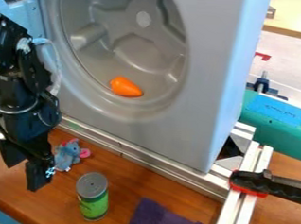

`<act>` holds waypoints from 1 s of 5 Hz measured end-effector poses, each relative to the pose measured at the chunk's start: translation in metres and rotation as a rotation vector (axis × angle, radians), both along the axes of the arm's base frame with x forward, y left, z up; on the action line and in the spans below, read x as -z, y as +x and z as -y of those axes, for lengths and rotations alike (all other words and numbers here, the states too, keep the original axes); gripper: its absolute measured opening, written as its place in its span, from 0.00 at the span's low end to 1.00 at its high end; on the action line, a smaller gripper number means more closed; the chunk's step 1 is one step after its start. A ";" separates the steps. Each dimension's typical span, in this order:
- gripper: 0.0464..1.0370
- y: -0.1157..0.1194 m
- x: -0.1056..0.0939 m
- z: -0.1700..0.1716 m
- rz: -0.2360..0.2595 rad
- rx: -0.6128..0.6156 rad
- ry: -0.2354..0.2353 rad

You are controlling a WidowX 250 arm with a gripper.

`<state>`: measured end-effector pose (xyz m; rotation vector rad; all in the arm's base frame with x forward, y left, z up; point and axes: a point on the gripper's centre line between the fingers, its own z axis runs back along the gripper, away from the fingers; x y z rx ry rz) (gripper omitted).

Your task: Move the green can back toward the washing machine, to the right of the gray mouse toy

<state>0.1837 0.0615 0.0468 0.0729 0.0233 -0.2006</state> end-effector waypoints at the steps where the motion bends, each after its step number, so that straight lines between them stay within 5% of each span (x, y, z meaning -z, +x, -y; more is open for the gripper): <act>1: 0.96 -0.002 0.004 0.000 -0.007 -0.010 -0.003; 3: 0.96 0.007 0.056 0.033 0.131 -0.015 0.007; 5: 0.96 0.019 0.064 0.043 0.127 -0.063 -0.068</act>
